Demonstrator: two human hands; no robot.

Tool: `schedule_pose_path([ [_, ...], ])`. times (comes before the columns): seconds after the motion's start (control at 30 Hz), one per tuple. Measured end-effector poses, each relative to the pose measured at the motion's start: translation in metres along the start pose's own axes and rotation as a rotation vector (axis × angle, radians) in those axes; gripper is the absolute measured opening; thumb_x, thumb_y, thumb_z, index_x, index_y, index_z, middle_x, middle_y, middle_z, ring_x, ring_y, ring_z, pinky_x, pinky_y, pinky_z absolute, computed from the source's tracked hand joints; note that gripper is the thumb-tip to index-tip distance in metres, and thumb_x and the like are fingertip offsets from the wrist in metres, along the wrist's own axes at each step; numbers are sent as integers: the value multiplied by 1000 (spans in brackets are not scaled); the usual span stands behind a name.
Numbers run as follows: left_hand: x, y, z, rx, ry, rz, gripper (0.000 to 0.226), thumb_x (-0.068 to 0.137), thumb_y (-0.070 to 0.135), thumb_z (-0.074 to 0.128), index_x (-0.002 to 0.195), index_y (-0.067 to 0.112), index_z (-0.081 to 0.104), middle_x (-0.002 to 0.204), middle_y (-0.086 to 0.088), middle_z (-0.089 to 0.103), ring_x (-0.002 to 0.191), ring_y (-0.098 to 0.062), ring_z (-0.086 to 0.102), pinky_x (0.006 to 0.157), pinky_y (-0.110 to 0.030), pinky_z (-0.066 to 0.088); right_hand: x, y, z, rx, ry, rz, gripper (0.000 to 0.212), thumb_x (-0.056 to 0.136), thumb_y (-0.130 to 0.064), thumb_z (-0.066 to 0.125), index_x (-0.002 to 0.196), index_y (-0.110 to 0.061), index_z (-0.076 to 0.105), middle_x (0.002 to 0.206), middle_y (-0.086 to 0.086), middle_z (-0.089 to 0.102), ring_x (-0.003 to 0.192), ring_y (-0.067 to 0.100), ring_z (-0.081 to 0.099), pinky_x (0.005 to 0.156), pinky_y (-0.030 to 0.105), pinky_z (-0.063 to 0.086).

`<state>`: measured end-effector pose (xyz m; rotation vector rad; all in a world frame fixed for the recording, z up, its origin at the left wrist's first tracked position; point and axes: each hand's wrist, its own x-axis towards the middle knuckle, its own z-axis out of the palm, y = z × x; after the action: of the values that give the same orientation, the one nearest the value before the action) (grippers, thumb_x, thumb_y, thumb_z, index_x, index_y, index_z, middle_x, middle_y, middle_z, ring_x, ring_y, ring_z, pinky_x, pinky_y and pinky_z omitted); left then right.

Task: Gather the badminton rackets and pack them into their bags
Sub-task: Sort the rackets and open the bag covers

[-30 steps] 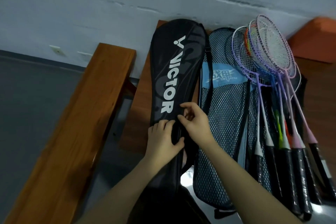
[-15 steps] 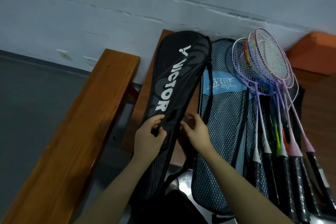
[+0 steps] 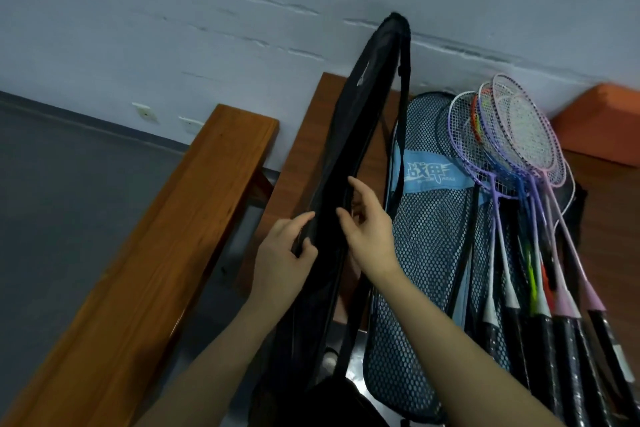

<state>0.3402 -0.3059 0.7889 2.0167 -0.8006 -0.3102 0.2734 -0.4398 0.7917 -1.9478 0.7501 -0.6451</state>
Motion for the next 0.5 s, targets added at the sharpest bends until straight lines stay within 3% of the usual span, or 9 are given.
schedule_pose_path([
  [0.07,5,5,2,-51,36,-62,41,84,7,56,122,21,56,97,6,54,85,-4,54,73,-9,41,2,-3,-9,22,34,-18,45,88,-1,57,131,-11,50,114,3,63,98,-3,58,85,12,46],
  [0.17,19,13,9,-70,72,40,39,85,8,59,123,13,57,97,4,54,85,1,49,76,-7,40,2,-4,-22,-9,54,-57,40,89,1,54,128,-8,53,115,1,62,92,-11,57,78,6,44],
  [0.3,45,24,17,-43,66,29,45,88,11,57,132,17,48,108,1,53,91,-2,47,79,-10,38,-5,-1,-30,-72,61,-85,37,90,-4,54,126,-12,55,113,3,63,100,6,59,88,19,48],
  [0.5,76,39,27,-38,29,84,48,90,10,53,135,21,42,114,-2,50,98,-13,51,80,-12,35,-5,-4,-52,-172,112,-117,34,89,-2,53,121,-9,59,101,2,63,89,6,56,79,9,43],
])
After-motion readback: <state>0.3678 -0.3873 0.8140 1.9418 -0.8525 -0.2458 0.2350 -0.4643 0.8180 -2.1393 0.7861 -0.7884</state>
